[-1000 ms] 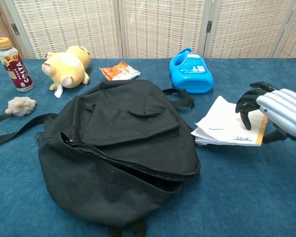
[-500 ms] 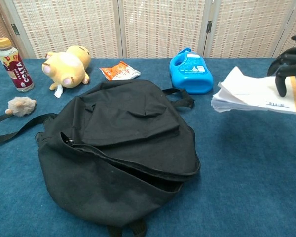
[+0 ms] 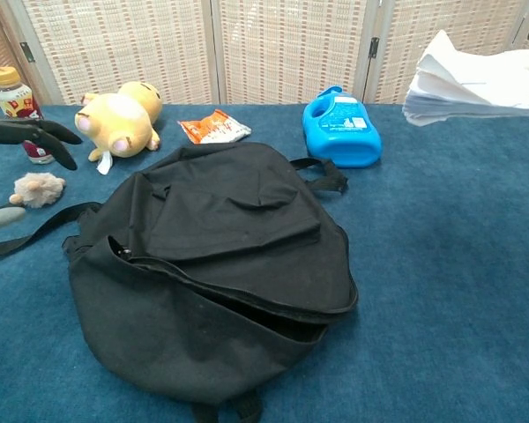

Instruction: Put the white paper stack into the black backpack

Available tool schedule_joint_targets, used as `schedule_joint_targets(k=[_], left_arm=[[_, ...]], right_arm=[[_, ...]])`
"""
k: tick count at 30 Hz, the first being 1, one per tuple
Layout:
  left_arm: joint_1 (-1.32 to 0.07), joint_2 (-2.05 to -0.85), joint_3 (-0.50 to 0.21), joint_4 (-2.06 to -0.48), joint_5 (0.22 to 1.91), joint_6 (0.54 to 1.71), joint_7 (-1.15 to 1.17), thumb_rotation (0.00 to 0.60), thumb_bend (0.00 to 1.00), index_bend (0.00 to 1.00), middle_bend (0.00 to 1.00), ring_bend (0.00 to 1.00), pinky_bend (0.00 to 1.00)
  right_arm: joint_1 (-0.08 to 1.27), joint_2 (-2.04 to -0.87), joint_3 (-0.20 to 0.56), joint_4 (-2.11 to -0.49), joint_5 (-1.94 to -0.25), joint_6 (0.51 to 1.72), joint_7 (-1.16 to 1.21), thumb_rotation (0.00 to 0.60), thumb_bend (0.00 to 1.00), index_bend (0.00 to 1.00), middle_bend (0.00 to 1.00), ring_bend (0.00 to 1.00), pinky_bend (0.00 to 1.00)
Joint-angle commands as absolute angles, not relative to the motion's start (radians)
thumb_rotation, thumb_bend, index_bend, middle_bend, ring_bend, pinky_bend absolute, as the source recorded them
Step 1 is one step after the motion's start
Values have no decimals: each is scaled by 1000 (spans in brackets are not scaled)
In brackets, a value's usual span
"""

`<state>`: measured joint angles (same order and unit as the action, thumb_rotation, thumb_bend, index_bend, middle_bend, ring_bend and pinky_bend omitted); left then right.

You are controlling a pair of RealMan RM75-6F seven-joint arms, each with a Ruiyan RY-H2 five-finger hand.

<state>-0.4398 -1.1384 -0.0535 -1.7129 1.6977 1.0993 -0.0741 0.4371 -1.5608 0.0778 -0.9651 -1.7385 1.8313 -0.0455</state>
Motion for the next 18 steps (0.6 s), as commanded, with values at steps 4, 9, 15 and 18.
schedule_joint_targets(k=[4,9,15,18], left_arm=[[-540,-1180,-64,-1744,1700,988,-37,600,442,294,125,124,0],[-584,-1212,-60,-1756,1681,935,-9,600,440,287,126,120,0],[-626,-1254,-58,-1765,1657,895,18,600,440,297,125,119,0],[-643,-1274,-57,-1768,1633,870,59,600,439,298,125,114,0]], right_arm=[[440,-1439,76,-1171,-1805,1828,-179,600,434,699,404,259,75],[435,-1412,67,-1240,-1856,1833,-226,600,434,699,403,260,75],[426,-1415,56,-1269,-1891,1823,-249,600,434,699,404,263,74],[422,-1417,58,-1271,-1894,1818,-248,600,434,699,404,264,74]])
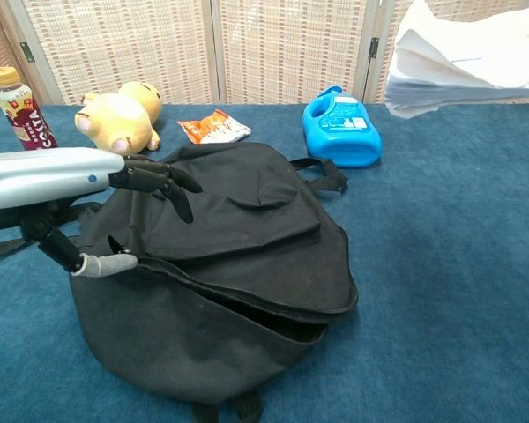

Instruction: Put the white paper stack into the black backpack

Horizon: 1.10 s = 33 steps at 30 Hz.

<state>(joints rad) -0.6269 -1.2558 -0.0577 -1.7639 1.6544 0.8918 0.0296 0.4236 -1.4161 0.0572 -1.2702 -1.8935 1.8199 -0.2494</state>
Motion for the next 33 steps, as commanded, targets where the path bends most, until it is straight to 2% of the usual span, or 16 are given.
schedule_joint_targets(k=[1,7,15,33], left_arm=[[-650,-1280,-56,-1774,1620,857,65,600,438,296,126,113,0],[-682,-1318,-57,-1785,1561,814,105,600,406,275,125,110,0],[-702,-1371,-67,-1769,1494,811,168,600,396,269,124,110,0],[-737,-1373,-73,-1782,1408,815,197,600,395,283,124,110,0]], right_arm=[[420,-1417,59,-1271,-1894,1815,-246,600,434,699,404,264,74],[411,-1421,64,-1257,-1891,1809,-230,600,434,699,404,262,74],[400,-1429,70,-1236,-1889,1809,-205,600,434,699,404,264,74],[389,-1439,78,-1215,-1899,1809,-184,600,434,699,404,265,75]])
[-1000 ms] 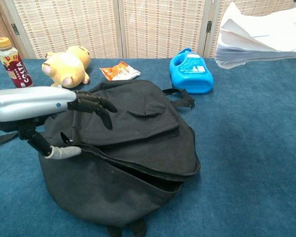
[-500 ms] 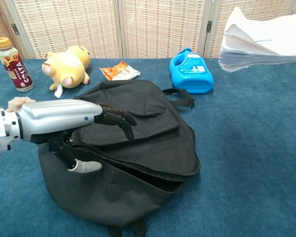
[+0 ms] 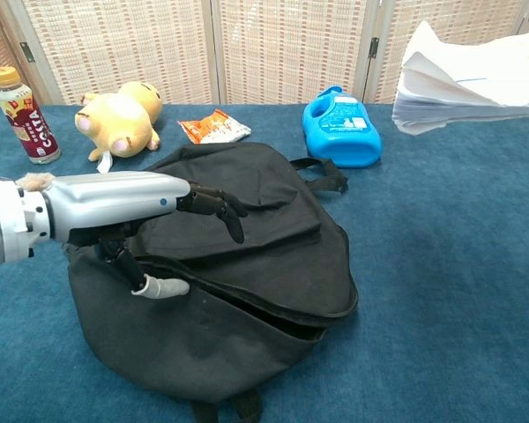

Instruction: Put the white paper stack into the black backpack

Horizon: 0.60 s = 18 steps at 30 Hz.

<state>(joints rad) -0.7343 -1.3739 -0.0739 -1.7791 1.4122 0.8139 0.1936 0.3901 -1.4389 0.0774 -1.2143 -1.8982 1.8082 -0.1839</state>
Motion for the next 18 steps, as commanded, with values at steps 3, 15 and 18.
schedule_joint_targets(k=[3,15,18], left_arm=[[-744,-1376,-73,-1778,1395,813,207,600,395,288,124,110,0],[-736,-1401,-75,-1757,1358,860,209,600,398,425,156,141,0],[-735,-1407,-71,-1750,1355,866,208,600,399,453,174,150,0]], right_arm=[[386,-1439,78,-1214,-1901,1810,-183,600,434,699,404,266,74],[382,-1444,80,-1207,-1903,1806,-178,600,434,699,404,266,75],[381,-1446,80,-1206,-1905,1805,-179,600,434,699,404,266,75]])
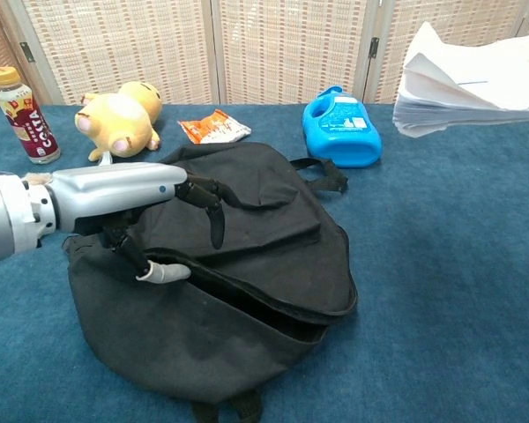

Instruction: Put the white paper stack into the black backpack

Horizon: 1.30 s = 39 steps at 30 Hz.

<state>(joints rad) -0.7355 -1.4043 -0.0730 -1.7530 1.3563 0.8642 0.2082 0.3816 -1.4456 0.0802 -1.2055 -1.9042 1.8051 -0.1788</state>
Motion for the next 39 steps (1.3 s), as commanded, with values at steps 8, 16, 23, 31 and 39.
schedule_joint_targets(k=[8,16,23,31,39], left_arm=[[-726,-1444,-65,-1711,1356,894,196,600,443,563,275,218,0],[-713,-1473,-50,-1674,1364,913,178,600,569,629,311,238,0],[-672,-1489,-64,-1646,1385,995,87,600,592,649,322,246,0],[-668,-1464,-182,-1609,1286,1012,-90,600,596,640,322,227,0],[-728,-1478,-307,-1503,1101,936,-123,600,601,619,322,206,0]], right_arm=[[378,-1450,82,-1203,-1906,1807,-176,600,434,699,404,267,74],[376,-1452,84,-1199,-1904,1808,-171,600,434,699,404,267,74],[365,-1449,85,-1199,-1908,1834,-148,600,434,699,404,268,74],[360,-1445,66,-1231,-1973,1888,-127,600,435,699,404,270,75],[359,-1437,29,-1303,-2076,1929,-111,600,434,699,411,275,88]])
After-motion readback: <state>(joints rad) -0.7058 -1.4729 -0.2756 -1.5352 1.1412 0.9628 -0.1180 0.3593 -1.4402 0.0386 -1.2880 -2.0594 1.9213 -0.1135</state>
